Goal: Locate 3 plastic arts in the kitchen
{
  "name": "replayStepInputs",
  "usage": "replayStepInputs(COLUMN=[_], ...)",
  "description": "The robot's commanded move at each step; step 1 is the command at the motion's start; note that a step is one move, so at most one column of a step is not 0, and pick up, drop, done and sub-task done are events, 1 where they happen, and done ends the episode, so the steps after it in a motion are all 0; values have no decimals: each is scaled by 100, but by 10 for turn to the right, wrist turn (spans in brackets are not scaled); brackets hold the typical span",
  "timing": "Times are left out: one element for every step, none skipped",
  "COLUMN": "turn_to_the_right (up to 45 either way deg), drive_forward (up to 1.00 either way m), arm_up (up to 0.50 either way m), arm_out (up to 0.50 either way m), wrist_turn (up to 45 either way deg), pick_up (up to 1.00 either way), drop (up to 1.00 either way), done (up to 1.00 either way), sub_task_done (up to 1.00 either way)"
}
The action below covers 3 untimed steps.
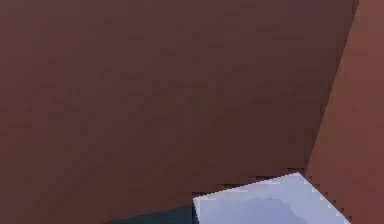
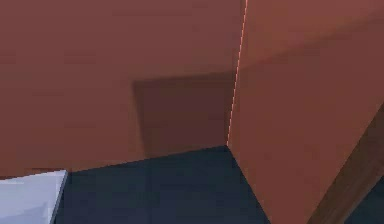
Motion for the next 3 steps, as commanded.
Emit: replayStepInputs(turn_to_the_right=[-60, 0, -60], drive_forward=[0, 15, 0], arm_up=[0, 0, 0], arm_out=[0, 0, 0], wrist_turn=[0, 0, 0], pick_up=[0, 0, 0], drop=[0, 0, 0], done=[0, 0, 0], sub_task_done=[0, 0, 0])
